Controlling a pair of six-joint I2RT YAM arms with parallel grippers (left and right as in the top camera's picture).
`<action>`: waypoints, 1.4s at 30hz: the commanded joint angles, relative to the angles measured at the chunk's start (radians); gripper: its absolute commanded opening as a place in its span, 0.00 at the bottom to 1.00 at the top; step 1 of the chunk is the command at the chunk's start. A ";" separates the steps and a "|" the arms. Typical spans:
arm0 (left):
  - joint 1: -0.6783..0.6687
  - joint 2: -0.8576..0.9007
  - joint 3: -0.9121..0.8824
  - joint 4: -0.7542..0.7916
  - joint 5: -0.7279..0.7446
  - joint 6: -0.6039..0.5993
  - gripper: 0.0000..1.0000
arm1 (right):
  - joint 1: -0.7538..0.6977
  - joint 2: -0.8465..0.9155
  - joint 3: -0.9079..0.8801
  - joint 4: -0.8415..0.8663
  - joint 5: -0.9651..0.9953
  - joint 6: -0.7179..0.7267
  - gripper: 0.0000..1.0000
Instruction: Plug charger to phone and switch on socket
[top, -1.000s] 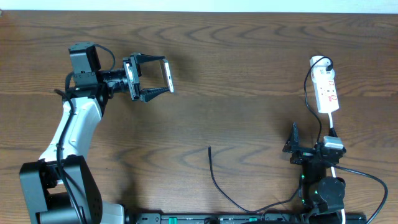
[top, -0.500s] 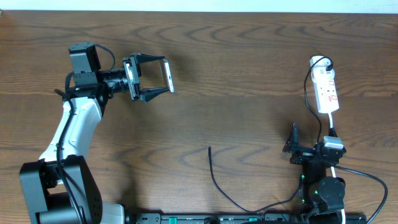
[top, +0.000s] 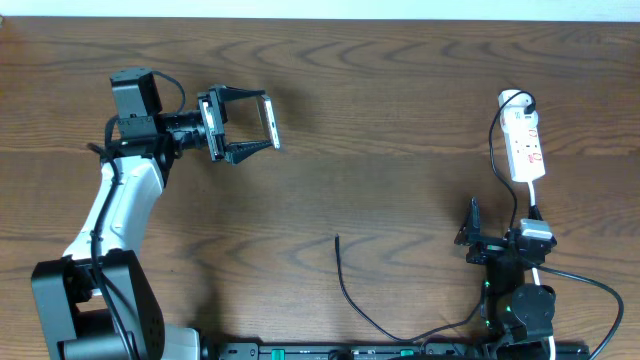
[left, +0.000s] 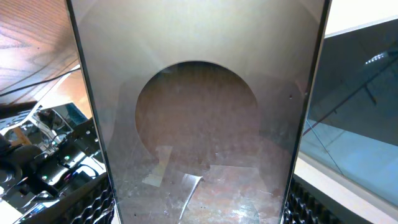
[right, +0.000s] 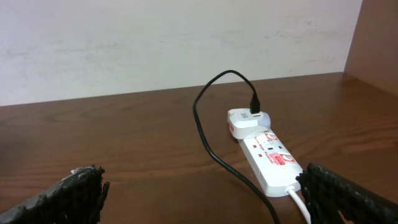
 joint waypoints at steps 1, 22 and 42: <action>0.005 -0.028 0.039 0.006 0.042 0.010 0.07 | -0.005 -0.005 -0.001 -0.005 0.004 -0.013 0.99; 0.005 -0.028 0.039 0.005 -0.167 0.484 0.08 | -0.005 -0.005 -0.001 -0.005 0.004 -0.013 0.99; -0.011 -0.025 -0.002 -0.277 -0.749 0.893 0.08 | -0.005 -0.005 -0.001 -0.005 0.004 -0.013 0.99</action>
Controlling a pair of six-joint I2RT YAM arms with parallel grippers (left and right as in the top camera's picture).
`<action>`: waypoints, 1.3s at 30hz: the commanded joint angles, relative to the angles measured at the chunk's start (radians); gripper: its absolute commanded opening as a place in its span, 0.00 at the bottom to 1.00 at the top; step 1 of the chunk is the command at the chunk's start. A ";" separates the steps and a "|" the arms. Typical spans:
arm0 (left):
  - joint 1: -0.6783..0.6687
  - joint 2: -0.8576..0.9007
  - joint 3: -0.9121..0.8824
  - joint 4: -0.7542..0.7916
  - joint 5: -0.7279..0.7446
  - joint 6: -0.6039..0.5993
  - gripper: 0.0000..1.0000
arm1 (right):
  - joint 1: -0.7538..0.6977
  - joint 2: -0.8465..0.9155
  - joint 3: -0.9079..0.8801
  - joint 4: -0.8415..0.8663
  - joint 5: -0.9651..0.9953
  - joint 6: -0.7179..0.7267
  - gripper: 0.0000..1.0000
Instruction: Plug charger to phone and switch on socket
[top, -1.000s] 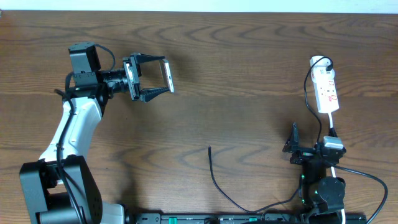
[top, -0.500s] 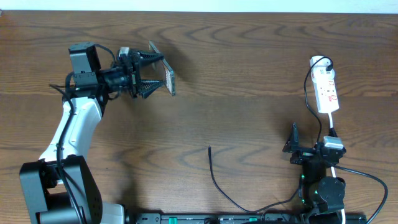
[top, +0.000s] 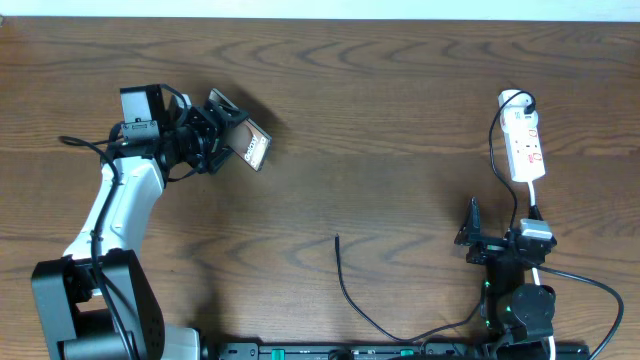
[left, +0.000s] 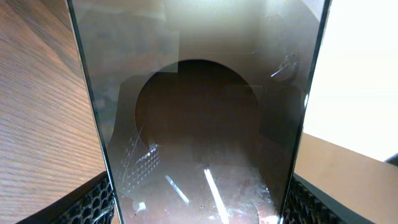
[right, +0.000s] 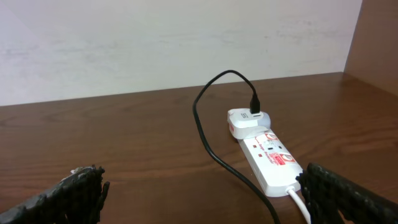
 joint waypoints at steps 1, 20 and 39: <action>-0.015 -0.025 0.004 0.009 -0.040 0.025 0.07 | -0.005 -0.005 -0.001 -0.005 0.004 -0.013 0.99; -0.034 -0.025 0.004 0.097 0.092 -0.026 0.07 | -0.005 -0.005 -0.001 0.123 -0.245 0.128 0.99; -0.035 -0.025 0.004 0.150 0.104 -0.146 0.07 | -0.001 0.960 0.573 0.255 -1.015 0.311 0.99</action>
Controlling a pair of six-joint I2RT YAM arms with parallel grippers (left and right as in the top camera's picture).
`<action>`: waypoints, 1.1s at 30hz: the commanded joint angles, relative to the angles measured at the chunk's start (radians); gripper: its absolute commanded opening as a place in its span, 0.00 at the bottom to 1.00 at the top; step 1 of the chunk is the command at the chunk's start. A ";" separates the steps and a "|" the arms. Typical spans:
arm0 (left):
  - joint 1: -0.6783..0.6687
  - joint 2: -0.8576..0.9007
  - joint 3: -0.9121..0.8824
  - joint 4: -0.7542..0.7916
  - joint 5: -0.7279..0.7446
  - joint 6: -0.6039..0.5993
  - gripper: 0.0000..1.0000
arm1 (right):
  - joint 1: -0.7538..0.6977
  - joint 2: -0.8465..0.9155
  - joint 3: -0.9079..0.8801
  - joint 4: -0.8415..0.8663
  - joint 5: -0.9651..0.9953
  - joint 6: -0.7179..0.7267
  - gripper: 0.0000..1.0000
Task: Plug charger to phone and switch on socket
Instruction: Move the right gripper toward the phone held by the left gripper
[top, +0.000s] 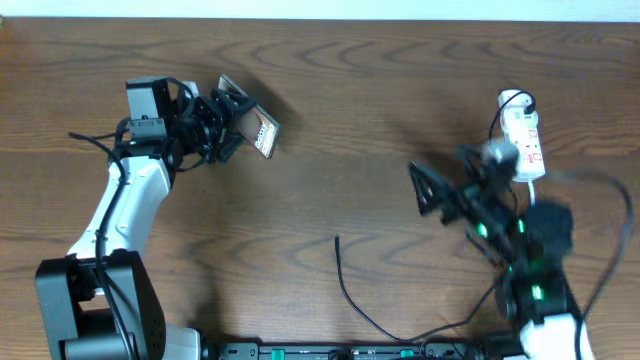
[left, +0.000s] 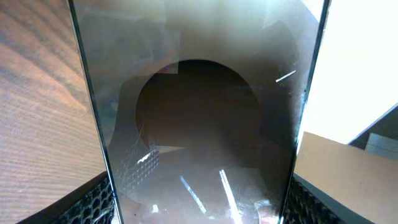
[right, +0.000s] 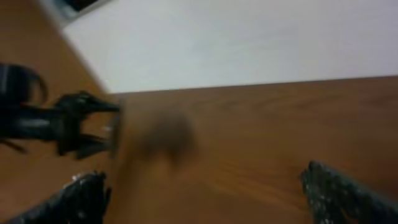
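Observation:
My left gripper (top: 236, 124) is shut on the phone (top: 259, 132), holding it tilted above the far left of the table. In the left wrist view the phone (left: 198, 112) fills the frame between the fingers (left: 93, 202). My right gripper (top: 422, 190) is open and blurred, out over the table's right half and pointing left. Its fingertips (right: 336, 193) have nothing between them. The white power strip (top: 527, 148) lies at the far right with the charger adapter (top: 512, 100) plugged in. The black cable (top: 352, 295) ends free (top: 337, 238) at mid-table.
A black rail (top: 350, 352) runs along the front edge of the table. The right wrist view is smeared and shows the left arm's gripper (right: 74, 124) across bare brown wood, with a white wall (right: 249, 37) behind.
The right arm has left its rest spot at the front right and now reaches left over the table, gripper open. The left gripper has shifted the phone slightly right and farther back.
First my left gripper held the phone edge-on to the overhead camera, with the right arm parked at the front right. Then the phone was turned and tilted, right arm unmoved. Now the phone stays tilted and the right arm is out over the table.

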 joint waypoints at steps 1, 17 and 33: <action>-0.002 -0.025 0.005 0.011 0.031 -0.040 0.07 | 0.006 0.247 0.128 0.095 -0.367 0.110 0.99; -0.160 -0.025 0.005 0.085 -0.057 -0.192 0.07 | 0.252 0.771 0.255 0.547 -0.266 0.160 0.99; -0.262 -0.025 0.005 0.105 -0.060 -0.219 0.07 | 0.271 0.771 0.255 0.381 -0.270 0.138 0.99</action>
